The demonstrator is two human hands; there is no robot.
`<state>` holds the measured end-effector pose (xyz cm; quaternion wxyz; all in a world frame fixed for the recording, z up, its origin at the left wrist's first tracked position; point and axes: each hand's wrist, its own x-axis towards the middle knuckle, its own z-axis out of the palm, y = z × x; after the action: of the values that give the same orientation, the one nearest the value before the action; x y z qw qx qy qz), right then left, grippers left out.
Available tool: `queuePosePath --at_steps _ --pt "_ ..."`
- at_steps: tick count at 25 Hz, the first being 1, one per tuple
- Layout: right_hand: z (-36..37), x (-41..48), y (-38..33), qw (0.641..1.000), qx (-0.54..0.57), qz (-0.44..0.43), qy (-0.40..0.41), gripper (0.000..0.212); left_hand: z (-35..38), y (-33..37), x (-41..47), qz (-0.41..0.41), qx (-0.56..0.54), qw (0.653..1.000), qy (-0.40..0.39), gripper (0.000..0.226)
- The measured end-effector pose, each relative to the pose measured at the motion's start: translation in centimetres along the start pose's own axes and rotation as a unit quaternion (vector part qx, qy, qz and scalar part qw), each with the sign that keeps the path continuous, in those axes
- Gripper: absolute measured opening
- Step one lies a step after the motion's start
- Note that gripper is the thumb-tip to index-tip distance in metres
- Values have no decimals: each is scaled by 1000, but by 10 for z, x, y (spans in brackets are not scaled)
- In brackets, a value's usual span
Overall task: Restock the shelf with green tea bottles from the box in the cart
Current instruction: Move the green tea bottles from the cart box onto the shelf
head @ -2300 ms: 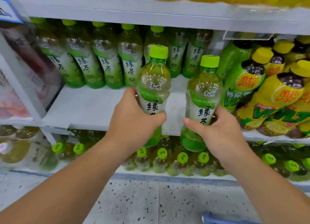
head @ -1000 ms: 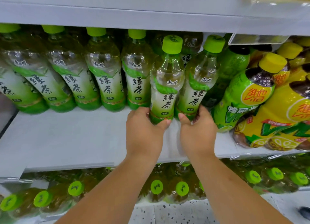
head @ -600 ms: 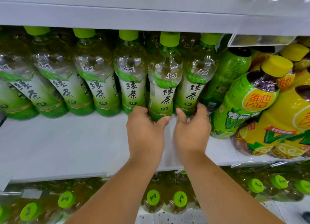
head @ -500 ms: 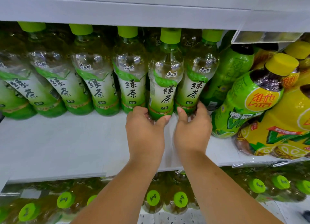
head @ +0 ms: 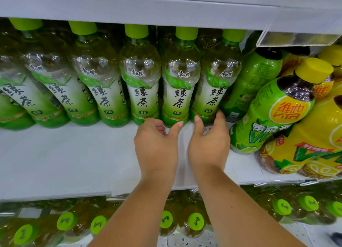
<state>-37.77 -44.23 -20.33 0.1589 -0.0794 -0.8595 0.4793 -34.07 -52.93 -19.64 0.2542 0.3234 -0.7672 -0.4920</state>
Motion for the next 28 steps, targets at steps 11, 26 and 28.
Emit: queuePosePath --at_steps 11,26,28 --pt "3 2 1 999 -40 -24 7 58 5 1 3 -39 19 999 21 37" --pt "0 4 -3 998 -61 -10 -17 57 -2 5 4 -51 16 998 -27 29" --pt "-8 4 -5 998 -46 -5 -46 57 -14 5 5 -60 -32 996 -63 21"
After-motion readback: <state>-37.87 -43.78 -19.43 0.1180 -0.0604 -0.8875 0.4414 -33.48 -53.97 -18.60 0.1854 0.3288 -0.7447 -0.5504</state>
